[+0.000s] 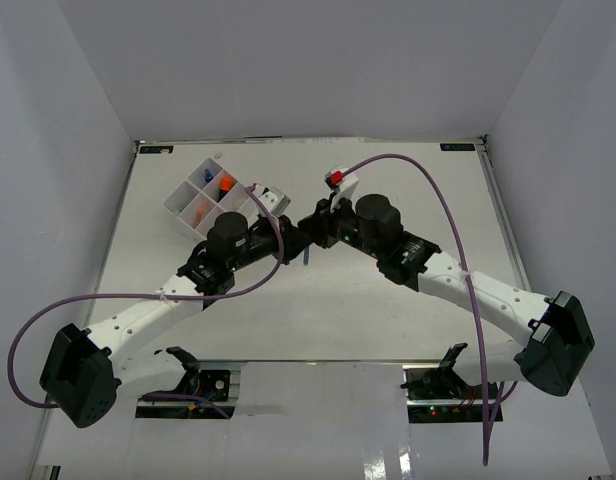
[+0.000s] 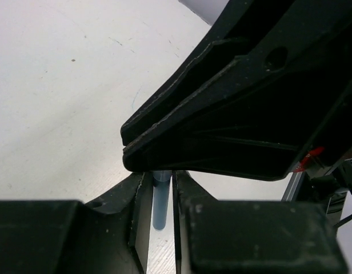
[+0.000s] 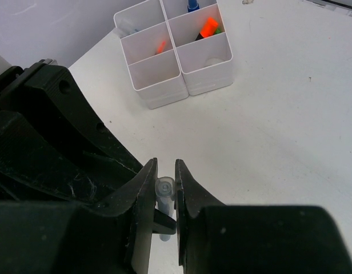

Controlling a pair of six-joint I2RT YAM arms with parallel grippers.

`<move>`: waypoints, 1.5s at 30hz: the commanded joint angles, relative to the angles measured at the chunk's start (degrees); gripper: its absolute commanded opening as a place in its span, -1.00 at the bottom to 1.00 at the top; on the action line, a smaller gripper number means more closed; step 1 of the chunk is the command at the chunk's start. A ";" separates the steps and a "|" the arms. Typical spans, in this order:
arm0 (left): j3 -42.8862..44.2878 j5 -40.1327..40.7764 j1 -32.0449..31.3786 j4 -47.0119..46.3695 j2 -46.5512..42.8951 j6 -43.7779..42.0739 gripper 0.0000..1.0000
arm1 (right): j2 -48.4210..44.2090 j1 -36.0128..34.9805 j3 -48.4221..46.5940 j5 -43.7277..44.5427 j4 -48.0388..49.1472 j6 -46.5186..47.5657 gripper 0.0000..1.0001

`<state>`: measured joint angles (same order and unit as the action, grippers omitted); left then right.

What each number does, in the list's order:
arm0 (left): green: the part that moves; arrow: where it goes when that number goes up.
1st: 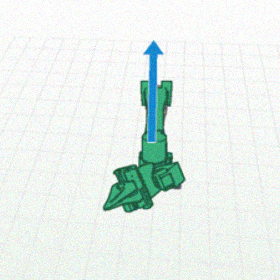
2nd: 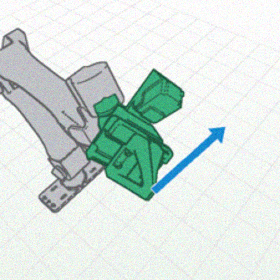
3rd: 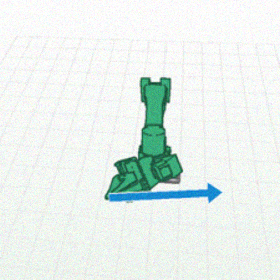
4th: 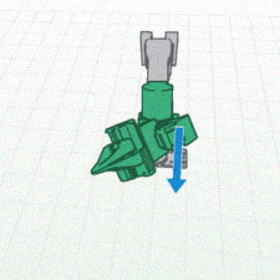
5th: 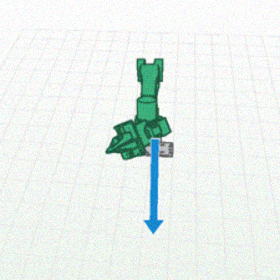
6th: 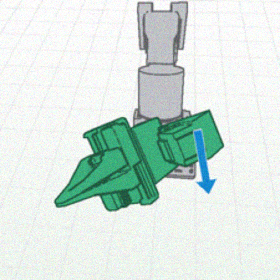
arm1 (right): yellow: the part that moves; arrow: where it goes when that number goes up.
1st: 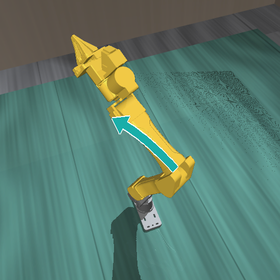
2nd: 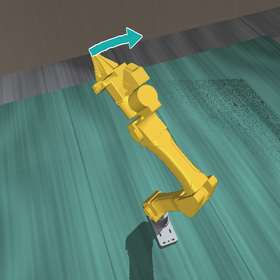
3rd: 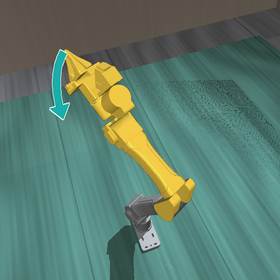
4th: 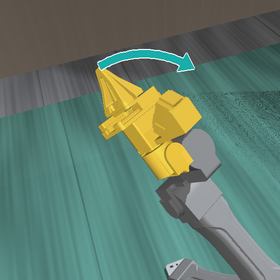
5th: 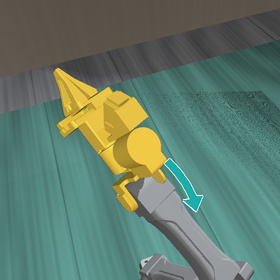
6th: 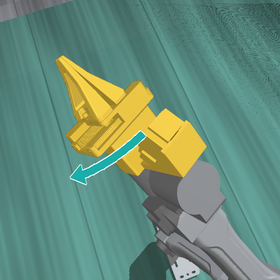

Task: Sort the stationery into containers
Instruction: Close the pen cap on the pen, then place the pen in the storage box.

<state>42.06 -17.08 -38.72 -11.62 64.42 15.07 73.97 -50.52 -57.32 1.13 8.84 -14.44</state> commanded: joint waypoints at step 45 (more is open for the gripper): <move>-0.49 38.53 29.05 -17.30 8.17 -20.52 -0.85 | -40.57 7.28 28.14 9.86 -4.45 5.74 0.80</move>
<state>39.20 23.83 -11.16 -25.80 71.61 -5.54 35.35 -43.44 -29.78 12.10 2.72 -9.50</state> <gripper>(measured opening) 0.217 0.900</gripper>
